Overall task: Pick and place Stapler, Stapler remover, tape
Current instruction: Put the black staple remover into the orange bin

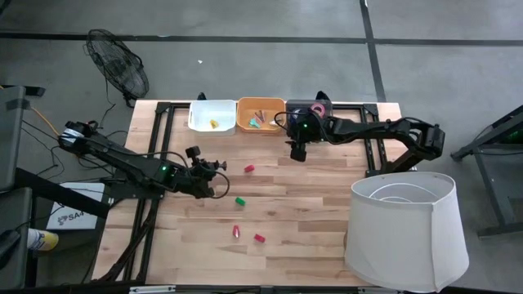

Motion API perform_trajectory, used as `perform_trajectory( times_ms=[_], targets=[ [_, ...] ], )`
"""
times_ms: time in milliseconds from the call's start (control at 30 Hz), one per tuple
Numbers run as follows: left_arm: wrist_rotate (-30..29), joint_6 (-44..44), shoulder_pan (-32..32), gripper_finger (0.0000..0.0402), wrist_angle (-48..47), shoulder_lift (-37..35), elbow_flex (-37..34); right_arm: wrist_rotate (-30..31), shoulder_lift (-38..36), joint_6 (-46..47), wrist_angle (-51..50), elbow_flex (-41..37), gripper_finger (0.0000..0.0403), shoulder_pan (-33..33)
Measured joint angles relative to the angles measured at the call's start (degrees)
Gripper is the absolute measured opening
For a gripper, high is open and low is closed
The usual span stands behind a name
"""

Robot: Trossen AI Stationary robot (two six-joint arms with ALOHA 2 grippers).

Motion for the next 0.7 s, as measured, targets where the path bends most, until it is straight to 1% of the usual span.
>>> perform_trajectory(
  times_ms=[167,300,533,700],
  targets=[
    [-0.76,0.00,0.00,0.0049,0.02,0.00,0.00,-0.14,0.00,-0.20,0.02,0.00,0.0187,0.00],
    [-1.02,0.00,0.00,0.0049,0.02,0.00,0.00,-1.37,0.00,-0.22,1.28,0.00,0.0187,0.00],
    [-1.19,0.00,0.00,0.0049,0.02,0.02,0.00,-7.02,0.01,-0.32,6.09,0.00,0.0187,0.00],
    [-1.21,0.00,0.00,0.0049,0.02,0.02,0.00,-8.55,1.54,-0.69,7.88,0.00,0.0187,0.50]
  ],
)
